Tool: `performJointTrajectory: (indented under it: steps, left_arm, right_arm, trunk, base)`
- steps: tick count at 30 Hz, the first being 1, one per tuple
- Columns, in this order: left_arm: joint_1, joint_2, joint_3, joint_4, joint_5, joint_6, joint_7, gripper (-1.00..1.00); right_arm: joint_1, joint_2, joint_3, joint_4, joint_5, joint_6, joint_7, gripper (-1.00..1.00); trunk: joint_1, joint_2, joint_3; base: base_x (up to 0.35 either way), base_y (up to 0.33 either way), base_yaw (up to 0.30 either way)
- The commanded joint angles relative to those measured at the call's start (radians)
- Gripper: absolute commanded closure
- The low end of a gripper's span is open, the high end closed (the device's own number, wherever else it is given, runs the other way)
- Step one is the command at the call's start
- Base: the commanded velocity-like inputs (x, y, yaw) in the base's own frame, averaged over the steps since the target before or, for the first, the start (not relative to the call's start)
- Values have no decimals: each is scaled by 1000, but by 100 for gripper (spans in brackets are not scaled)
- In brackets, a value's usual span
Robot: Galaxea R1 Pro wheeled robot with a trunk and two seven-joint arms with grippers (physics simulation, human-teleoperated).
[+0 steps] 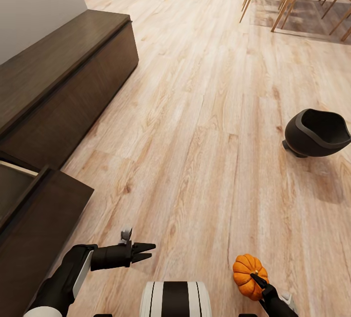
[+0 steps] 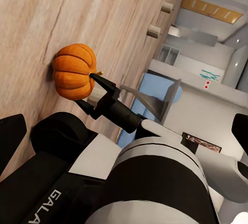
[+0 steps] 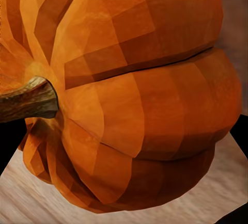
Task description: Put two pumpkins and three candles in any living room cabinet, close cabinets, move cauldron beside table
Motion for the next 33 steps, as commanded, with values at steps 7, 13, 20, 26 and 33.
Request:
performJointTrajectory:
  steps: [7, 13, 20, 26, 33]
  left_arm:
    - [-1, 0, 0, 0, 2, 10, -2, -100]
    - [0, 0, 0, 0, 2, 10, -2, -100]
    - [0, 0, 0, 0, 2, 10, -2, -100]
    - [0, 0, 0, 0, 2, 10, -2, -100]
    - [0, 0, 0, 0, 2, 10, -2, -100]
  right_arm:
    - [-1, 1, -9, 3, 8, 2, -8, 100]
    - [-1, 1, -9, 3, 7, 2, -8, 100]
    - [-1, 1, -9, 3, 8, 2, -8, 100]
    - [-1, 1, -9, 3, 8, 2, -8, 100]
    - [-1, 1, -9, 3, 8, 1, -8, 100]
  trunk:
    - [0, 0, -1]
    - [0, 0, -1]
    - [0, 0, -1]
    - [0, 0, -1]
    - [-2, 1, 19]
  base:
    - [0, 0, 0]
    - [0, 0, 0]
    - [0, 0, 0]
    - [0, 0, 0]
    - [0, 0, 0]
